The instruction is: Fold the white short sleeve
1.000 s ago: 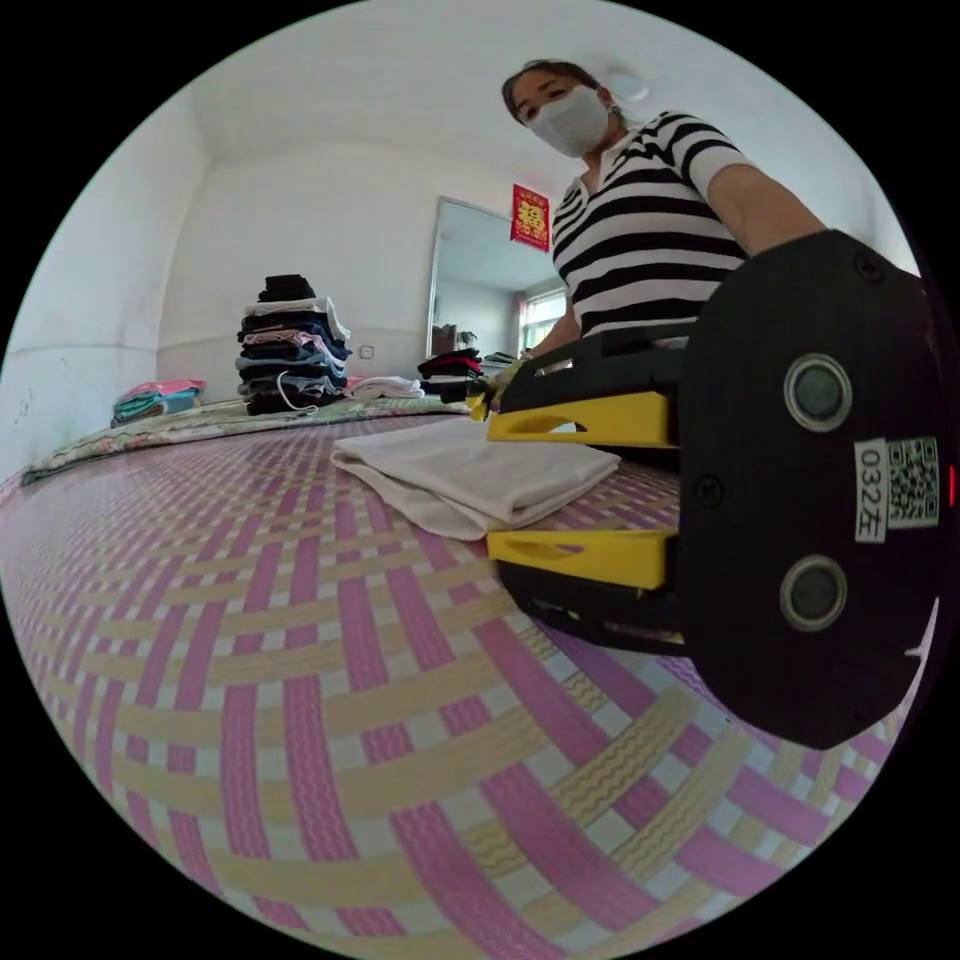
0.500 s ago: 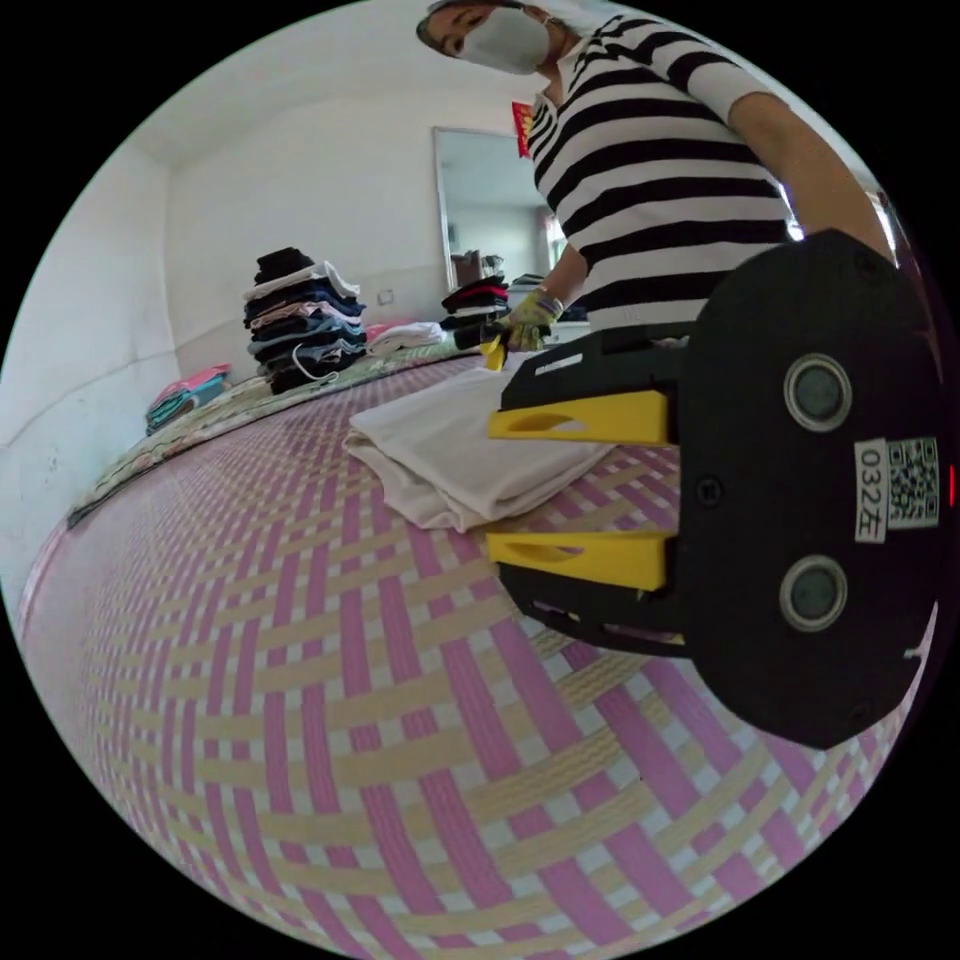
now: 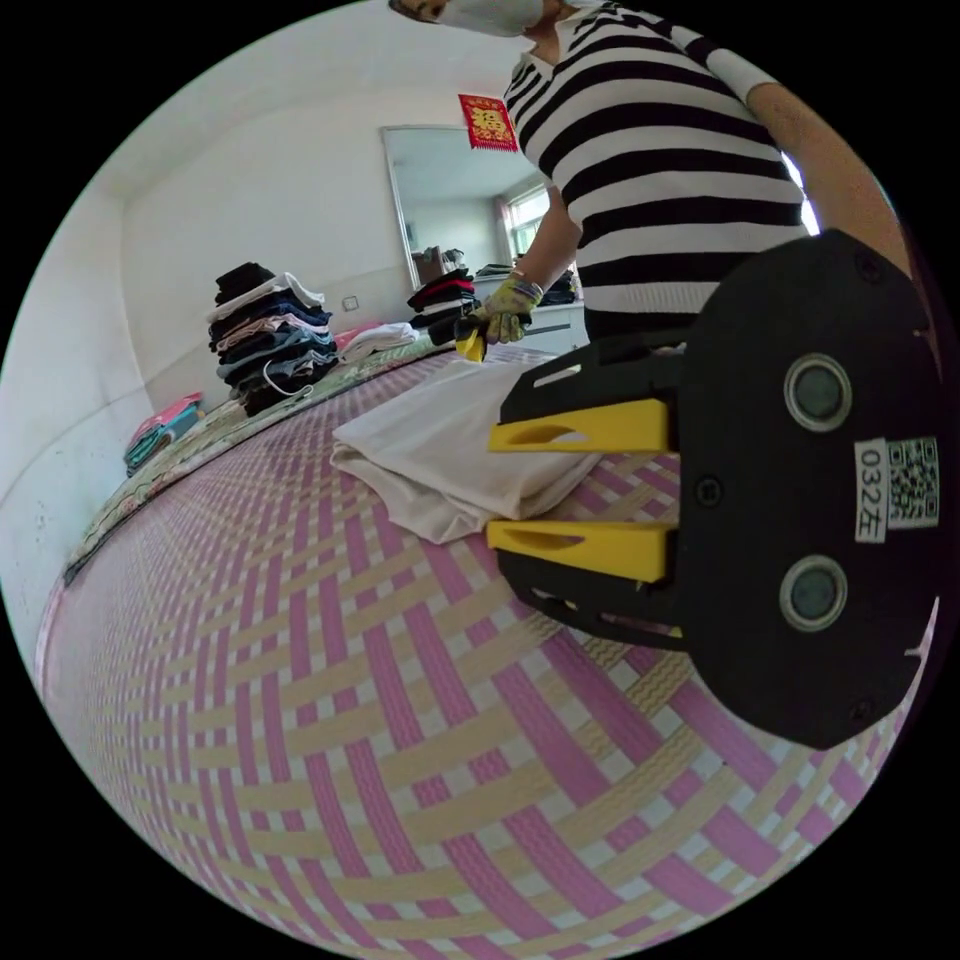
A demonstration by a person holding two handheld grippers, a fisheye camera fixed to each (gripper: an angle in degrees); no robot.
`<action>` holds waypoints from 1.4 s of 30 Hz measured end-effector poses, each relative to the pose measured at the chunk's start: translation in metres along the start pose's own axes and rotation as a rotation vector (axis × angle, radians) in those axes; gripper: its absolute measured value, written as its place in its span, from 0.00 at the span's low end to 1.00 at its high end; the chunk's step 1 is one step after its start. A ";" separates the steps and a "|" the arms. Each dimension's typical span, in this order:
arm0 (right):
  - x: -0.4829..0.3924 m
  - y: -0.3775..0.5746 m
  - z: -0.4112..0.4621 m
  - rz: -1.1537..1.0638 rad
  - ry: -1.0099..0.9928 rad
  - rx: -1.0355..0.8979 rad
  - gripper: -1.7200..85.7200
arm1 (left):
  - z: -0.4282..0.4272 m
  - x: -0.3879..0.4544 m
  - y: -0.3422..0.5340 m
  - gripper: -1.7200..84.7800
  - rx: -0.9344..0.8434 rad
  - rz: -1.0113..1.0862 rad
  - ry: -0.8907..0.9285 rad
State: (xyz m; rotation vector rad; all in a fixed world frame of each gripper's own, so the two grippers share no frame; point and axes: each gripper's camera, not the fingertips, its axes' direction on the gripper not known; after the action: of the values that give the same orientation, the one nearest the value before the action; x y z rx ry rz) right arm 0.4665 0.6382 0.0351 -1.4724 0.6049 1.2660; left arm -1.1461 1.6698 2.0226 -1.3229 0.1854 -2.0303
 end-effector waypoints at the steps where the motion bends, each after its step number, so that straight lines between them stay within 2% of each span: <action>1: 0.006 -0.003 0.007 -0.003 0.010 0.003 0.11 | 0.006 -0.001 -0.002 0.09 0.005 -0.008 0.010; 7: 0.032 -0.008 0.044 -0.014 0.061 0.050 0.05 | 0.035 -0.009 0.002 0.02 0.039 -0.150 0.048; 11: 0.032 0.009 0.059 -0.073 0.046 0.150 0.03 | 0.046 -0.002 0.019 0.01 0.161 -0.216 0.237; 15: 0.029 0.030 0.079 -0.138 0.065 0.186 0.02 | 0.058 0.018 0.024 0.01 0.187 -0.205 0.339; 21: 0.033 0.075 0.105 -0.198 0.171 0.236 0.02 | 0.098 0.058 0.012 0.01 0.071 -0.139 0.435; 27: 0.061 0.138 0.096 -0.196 0.151 0.414 0.02 | 0.162 0.090 -0.019 0.01 -0.020 -0.067 0.593; 35: 0.113 0.205 0.049 -0.171 0.187 0.640 0.02 | 0.282 0.160 -0.097 0.01 -0.193 0.048 0.655; 42: 0.156 0.192 -0.031 -0.218 0.211 0.739 0.02 | 0.388 0.242 -0.189 0.01 -0.243 0.147 0.674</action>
State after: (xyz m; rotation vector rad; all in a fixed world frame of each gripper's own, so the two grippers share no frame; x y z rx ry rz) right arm 0.3610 0.5867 -0.1849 -1.0083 0.9053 0.6099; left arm -0.9633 1.7564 2.4743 -0.6772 0.8276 -2.3016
